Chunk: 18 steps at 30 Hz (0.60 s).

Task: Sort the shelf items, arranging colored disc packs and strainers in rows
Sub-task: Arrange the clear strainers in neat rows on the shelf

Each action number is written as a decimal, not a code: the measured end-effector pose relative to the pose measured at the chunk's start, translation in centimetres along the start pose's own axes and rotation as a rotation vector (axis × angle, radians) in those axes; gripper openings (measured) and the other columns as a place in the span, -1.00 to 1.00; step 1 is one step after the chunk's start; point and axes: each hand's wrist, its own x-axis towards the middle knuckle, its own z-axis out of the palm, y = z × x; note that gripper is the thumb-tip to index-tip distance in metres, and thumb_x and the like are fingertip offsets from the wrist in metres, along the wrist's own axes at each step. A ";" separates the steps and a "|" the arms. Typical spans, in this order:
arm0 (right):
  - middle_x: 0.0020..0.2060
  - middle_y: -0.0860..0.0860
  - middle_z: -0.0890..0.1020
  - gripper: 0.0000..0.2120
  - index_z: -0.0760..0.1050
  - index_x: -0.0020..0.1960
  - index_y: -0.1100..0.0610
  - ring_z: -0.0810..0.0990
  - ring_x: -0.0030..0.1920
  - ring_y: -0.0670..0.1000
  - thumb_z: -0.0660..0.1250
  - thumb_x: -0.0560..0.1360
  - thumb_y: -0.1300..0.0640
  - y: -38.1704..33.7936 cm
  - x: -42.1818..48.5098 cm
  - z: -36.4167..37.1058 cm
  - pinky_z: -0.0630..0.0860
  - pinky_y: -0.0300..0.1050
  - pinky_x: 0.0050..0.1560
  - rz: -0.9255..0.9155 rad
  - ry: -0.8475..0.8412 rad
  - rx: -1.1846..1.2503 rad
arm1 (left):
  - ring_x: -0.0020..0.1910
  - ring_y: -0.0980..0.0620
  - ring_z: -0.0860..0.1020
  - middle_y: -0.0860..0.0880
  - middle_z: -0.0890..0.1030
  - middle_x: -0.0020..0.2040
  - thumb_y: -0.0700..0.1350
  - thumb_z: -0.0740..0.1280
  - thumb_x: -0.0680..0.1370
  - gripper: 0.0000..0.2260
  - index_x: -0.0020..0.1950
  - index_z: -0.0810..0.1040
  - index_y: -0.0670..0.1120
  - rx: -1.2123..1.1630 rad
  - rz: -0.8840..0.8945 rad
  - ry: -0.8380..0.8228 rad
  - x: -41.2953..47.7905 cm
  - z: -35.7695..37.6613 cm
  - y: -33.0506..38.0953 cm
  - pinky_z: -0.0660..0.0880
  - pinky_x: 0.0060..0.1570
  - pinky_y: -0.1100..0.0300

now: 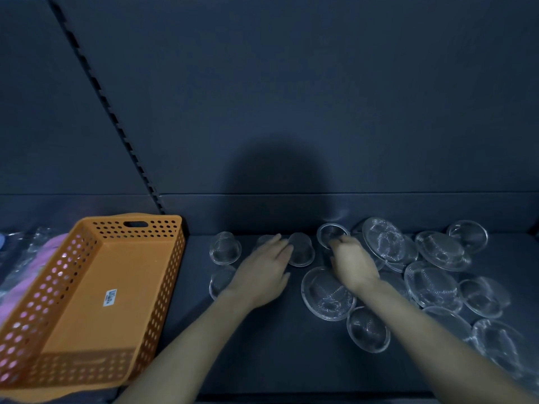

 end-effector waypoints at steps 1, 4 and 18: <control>0.02 0.14 0.52 -0.74 0.49 0.11 0.23 0.48 0.14 0.19 0.22 0.44 0.35 0.4 0.0 0.1 0.47 -0.03 0.00 0.004 0.016 0.006 | 0.53 -0.03 0.03 -0.10 0.17 0.53 0.00 0.22 0.58 -0.45 0.51 0.16 -0.16 0.031 -0.002 -0.037 0.6 0.4 0.0 0.05 0.49 0.12; -0.09 0.16 0.57 -0.85 0.55 -0.03 0.24 0.53 0.01 0.20 0.25 0.45 0.32 1.4 0.2 0.4 0.47 -0.01 -0.08 0.007 0.108 0.110 | 0.54 -0.05 -0.03 -0.10 0.06 0.56 0.13 0.17 0.58 -0.38 0.54 0.06 -0.11 0.098 -0.029 -0.124 1.9 1.2 -0.1 -0.10 0.49 0.07; -0.32 0.04 0.64 -0.82 0.64 -0.11 0.16 0.59 -0.27 0.04 0.27 0.56 0.25 -0.3 -0.9 -1.6 0.58 0.00 -0.17 0.308 0.168 1.232 | 0.54 -0.05 -0.02 -0.11 0.06 0.56 0.02 0.13 0.62 -0.46 0.54 0.07 -0.13 0.123 -0.135 -0.019 0.8 1.2 -0.6 -0.15 0.48 0.12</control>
